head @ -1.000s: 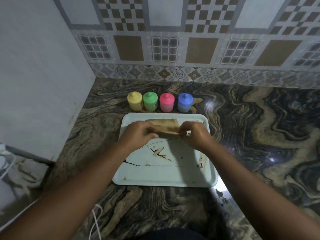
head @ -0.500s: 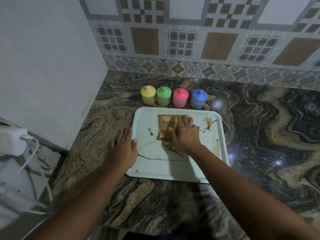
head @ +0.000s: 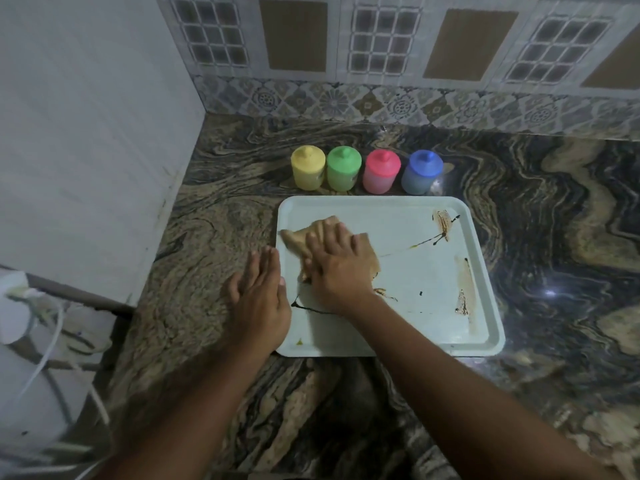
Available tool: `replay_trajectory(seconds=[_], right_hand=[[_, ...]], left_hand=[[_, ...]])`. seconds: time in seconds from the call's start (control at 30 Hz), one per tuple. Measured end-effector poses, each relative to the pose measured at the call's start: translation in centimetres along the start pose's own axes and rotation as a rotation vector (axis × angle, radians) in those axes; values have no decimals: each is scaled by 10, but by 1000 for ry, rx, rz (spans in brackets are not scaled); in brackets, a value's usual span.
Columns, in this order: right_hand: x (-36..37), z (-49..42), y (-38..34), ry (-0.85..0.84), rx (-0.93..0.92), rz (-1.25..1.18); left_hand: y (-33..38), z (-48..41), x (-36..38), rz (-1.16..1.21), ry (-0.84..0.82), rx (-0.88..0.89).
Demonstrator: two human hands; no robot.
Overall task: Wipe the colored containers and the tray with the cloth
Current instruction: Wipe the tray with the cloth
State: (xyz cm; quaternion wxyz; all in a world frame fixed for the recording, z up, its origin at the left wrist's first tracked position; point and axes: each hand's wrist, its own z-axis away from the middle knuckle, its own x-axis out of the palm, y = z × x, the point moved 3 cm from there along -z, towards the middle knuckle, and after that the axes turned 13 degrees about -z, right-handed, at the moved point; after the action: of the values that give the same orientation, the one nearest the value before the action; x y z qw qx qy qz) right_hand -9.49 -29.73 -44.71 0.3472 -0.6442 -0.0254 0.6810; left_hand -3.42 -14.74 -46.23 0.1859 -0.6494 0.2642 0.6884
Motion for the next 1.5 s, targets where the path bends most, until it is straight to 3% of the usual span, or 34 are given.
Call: replay_trajectory(seconds=[0.17, 0.23, 0.37, 0.47, 0.53, 0.63, 0.7, 0.77, 0.83, 0.93, 1.07, 1.2, 1.33, 1.4, 1.5], right_hand=[[27, 64, -9, -117, -220, -46], [24, 101, 12, -104, -219, -67], [-10, 129, 87, 38, 47, 8], [-45, 82, 127, 130, 362, 64], [-48, 37, 111, 141, 431, 32], [-11, 12, 44, 24, 185, 56], [16, 52, 11, -66, -39, 47], [14, 102, 21, -84, -148, -7], [-7, 126, 69, -52, -47, 26], [-48, 103, 131, 56, 272, 83], [-64, 18, 123, 109, 517, 23], [-47, -8, 85, 51, 295, 49], [-31, 53, 68, -96, -27, -11], [-33, 82, 86, -128, -14, -16], [-56, 87, 131, -37, 263, 36]], left_hand=[[1, 1, -2, 5, 2, 1], [2, 2, -1, -3, -4, -5], [5, 0, -1, -84, -23, 7], [4, 1, 0, -92, -25, 14], [4, 1, -1, -92, -16, 16], [5, 1, -2, -68, -13, 6], [4, 2, -3, -38, -4, -4], [4, 2, -4, -31, 9, -2], [4, 2, -1, -53, 8, 3], [3, 2, 1, -94, 4, 23], [2, 0, 2, -107, 3, 7], [4, 0, 1, -81, 29, -6], [6, 0, -1, -24, 2, -76], [8, 1, -1, -65, -17, -75], [8, 1, 0, -103, -20, -51]])
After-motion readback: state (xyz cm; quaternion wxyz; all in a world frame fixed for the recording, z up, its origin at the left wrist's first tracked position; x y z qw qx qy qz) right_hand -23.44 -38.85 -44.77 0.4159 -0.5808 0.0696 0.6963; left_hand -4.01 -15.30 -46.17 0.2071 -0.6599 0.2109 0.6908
